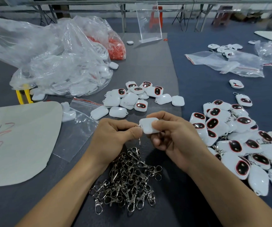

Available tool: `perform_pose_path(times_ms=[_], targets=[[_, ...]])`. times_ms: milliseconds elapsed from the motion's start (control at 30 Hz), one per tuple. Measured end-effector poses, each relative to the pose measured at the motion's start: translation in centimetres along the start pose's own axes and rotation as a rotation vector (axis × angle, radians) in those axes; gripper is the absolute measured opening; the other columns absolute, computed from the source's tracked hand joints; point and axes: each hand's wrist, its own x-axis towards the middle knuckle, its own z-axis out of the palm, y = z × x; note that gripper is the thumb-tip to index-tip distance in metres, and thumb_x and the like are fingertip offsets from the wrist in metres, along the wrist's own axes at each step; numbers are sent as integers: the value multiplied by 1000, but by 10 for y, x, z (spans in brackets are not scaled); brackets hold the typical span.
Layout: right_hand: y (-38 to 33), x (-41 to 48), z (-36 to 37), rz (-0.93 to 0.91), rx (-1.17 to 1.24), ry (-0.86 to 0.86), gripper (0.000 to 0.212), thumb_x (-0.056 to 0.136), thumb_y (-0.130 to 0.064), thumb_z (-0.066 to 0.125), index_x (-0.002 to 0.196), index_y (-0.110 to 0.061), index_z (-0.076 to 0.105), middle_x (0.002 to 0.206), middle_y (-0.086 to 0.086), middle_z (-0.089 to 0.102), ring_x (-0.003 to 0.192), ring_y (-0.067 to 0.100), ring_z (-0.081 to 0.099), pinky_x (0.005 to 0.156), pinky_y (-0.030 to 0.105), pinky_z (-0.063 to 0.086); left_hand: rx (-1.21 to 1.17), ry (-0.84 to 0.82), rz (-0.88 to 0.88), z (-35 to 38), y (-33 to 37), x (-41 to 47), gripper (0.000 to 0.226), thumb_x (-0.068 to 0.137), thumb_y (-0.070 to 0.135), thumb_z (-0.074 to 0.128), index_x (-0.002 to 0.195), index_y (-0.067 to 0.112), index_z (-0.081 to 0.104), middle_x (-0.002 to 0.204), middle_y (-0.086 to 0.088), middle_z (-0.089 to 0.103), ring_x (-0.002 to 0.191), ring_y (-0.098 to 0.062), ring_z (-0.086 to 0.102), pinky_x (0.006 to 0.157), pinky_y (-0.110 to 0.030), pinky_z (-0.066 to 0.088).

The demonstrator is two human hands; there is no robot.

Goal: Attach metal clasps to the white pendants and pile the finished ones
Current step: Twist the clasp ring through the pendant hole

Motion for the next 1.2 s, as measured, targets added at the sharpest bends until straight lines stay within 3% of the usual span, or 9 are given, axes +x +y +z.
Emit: perform_pose_path(times_ms=[267, 367, 533, 600, 700, 833, 1000, 1100, 1200], targets=[[16, -7, 11, -484, -699, 134, 17, 91, -13, 70, 90, -30, 66, 62, 5, 65, 48, 13, 49, 45, 35, 42, 1061, 47, 639, -5, -4, -3, 10, 77, 15, 68, 70, 15, 75, 62, 3, 59, 61, -22, 56, 70, -34, 36], [14, -5, 12, -385, -501, 133, 22, 91, -1, 62, 90, -23, 68, 56, 4, 62, 44, 16, 49, 39, 25, 36, 943, 82, 516, -7, -3, -3, 9, 75, 23, 68, 70, 20, 75, 61, 8, 59, 62, -11, 50, 67, -27, 34], [2, 0, 6, -67, -87, 104, 20, 91, 5, 54, 96, -7, 68, 61, 12, 64, 39, 14, 46, 36, 21, 29, 271, 42, 91, 4, -4, -2, 14, 72, 27, 70, 80, 31, 81, 61, -1, 65, 56, -10, 49, 57, -27, 40], [1, 1, 4, -29, -34, 99, 21, 92, 4, 52, 97, -7, 68, 57, 8, 63, 39, 12, 45, 36, 21, 29, 121, -14, 14, 5, -3, -1, 16, 73, 24, 69, 81, 27, 82, 59, -5, 57, 58, -15, 43, 57, -30, 35], [2, -1, 5, -23, 27, 87, 21, 92, 4, 52, 99, -7, 69, 57, 9, 62, 39, 13, 45, 36, 20, 30, 8, -15, -19, 4, 0, -1, 7, 76, 23, 77, 80, 22, 83, 55, 5, 55, 54, -8, 43, 53, -18, 37], [4, -3, 8, -93, 18, 103, 19, 92, 5, 55, 100, -5, 69, 60, 10, 62, 41, 14, 45, 37, 22, 30, 247, 78, 163, 2, 0, -2, 10, 83, 14, 80, 77, 21, 83, 57, 9, 60, 55, -1, 49, 56, -17, 38], [18, -13, 15, -588, -726, 170, 16, 91, -11, 69, 96, -27, 71, 58, -12, 59, 47, 4, 48, 48, 13, 36, 1055, 45, 606, -1, -2, -6, 13, 78, 20, 67, 67, 15, 73, 58, 3, 53, 56, -20, 48, 65, -33, 32], [20, -13, 18, -596, -726, 176, 18, 93, -14, 67, 98, -31, 70, 62, -10, 63, 49, 5, 52, 49, 15, 40, 1016, 80, 561, -5, -4, -6, 12, 79, 23, 67, 71, 19, 75, 59, 6, 55, 58, -19, 51, 67, -35, 36], [9, -6, 12, -318, -311, 178, 22, 94, 0, 59, 98, -18, 72, 64, 5, 67, 46, 16, 52, 40, 26, 39, 591, 120, 267, 1, -3, -5, 10, 78, 35, 72, 75, 28, 77, 57, 7, 59, 55, -7, 48, 57, -27, 37]])
